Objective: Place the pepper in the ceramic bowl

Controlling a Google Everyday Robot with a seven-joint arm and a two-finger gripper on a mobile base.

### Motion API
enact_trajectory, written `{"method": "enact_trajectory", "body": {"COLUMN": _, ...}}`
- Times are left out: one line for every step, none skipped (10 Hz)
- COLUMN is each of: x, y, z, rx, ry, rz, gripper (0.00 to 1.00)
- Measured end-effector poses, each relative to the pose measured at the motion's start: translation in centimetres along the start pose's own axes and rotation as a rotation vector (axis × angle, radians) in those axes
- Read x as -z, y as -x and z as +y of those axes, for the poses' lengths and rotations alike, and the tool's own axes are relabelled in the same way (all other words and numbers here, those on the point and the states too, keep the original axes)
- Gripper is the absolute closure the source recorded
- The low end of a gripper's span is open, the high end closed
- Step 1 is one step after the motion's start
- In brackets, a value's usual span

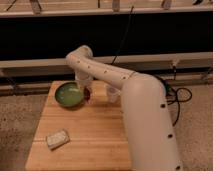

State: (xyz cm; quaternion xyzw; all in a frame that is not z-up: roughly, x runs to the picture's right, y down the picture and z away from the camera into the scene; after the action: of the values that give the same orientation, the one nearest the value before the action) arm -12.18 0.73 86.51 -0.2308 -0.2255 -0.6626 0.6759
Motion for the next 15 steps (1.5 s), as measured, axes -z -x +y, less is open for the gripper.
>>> {"method": "enact_trajectory", "body": {"x": 0.0, "y": -0.7, "z": -1.3, "rx": 0.019, "ry": -0.002, "rz": 0.002, "gripper": 1.00}}
{"method": "enact_trajectory", "body": {"x": -0.3, "y": -2.2, "z": -2.9, "rx": 0.042, "ry": -0.007, "rz": 0.002, "gripper": 1.00}}
{"method": "enact_trajectory", "body": {"x": -0.9, "y": -3.3, "z": -4.4, "rx": 0.059, "ry": -0.015, "rz": 0.000, "gripper": 1.00}}
{"method": "enact_trajectory", "body": {"x": -1.7, "y": -4.2, "z": -5.8, "rx": 0.077, "ry": -0.020, "rz": 0.000, "gripper": 1.00}}
{"method": "enact_trajectory", "body": {"x": -2.4, "y": -4.9, "z": -6.5, "rx": 0.084, "ry": -0.024, "rz": 0.001, "gripper": 0.95}}
{"method": "enact_trajectory", "body": {"x": -3.1, "y": -5.5, "z": -7.1, "rx": 0.089, "ry": -0.028, "rz": 0.002, "gripper": 0.84}}
{"method": "enact_trajectory", "body": {"x": -3.5, "y": -5.5, "z": -7.5, "rx": 0.095, "ry": -0.032, "rz": -0.001, "gripper": 0.76}}
{"method": "enact_trajectory", "body": {"x": -3.8, "y": -5.3, "z": -8.0, "rx": 0.102, "ry": -0.040, "rz": -0.006, "gripper": 0.65}}
{"method": "enact_trajectory", "body": {"x": -4.1, "y": -5.4, "z": -8.1, "rx": 0.106, "ry": -0.044, "rz": 0.001, "gripper": 0.53}}
{"method": "enact_trajectory", "body": {"x": -4.3, "y": -5.4, "z": -8.0, "rx": 0.107, "ry": -0.050, "rz": 0.003, "gripper": 0.44}}
{"method": "enact_trajectory", "body": {"x": -4.3, "y": -5.4, "z": -8.1, "rx": 0.110, "ry": -0.054, "rz": 0.006, "gripper": 0.36}}
{"method": "enact_trajectory", "body": {"x": -4.4, "y": -5.4, "z": -8.2, "rx": 0.114, "ry": -0.059, "rz": 0.009, "gripper": 0.26}}
{"method": "enact_trajectory", "body": {"x": -4.5, "y": -5.3, "z": -8.4, "rx": 0.121, "ry": -0.065, "rz": 0.014, "gripper": 0.20}}
{"method": "enact_trajectory", "body": {"x": -4.5, "y": -5.2, "z": -8.4, "rx": 0.123, "ry": -0.072, "rz": 0.015, "gripper": 0.20}}
{"method": "enact_trajectory", "body": {"x": -4.4, "y": -5.2, "z": -8.1, "rx": 0.119, "ry": -0.073, "rz": 0.015, "gripper": 0.20}}
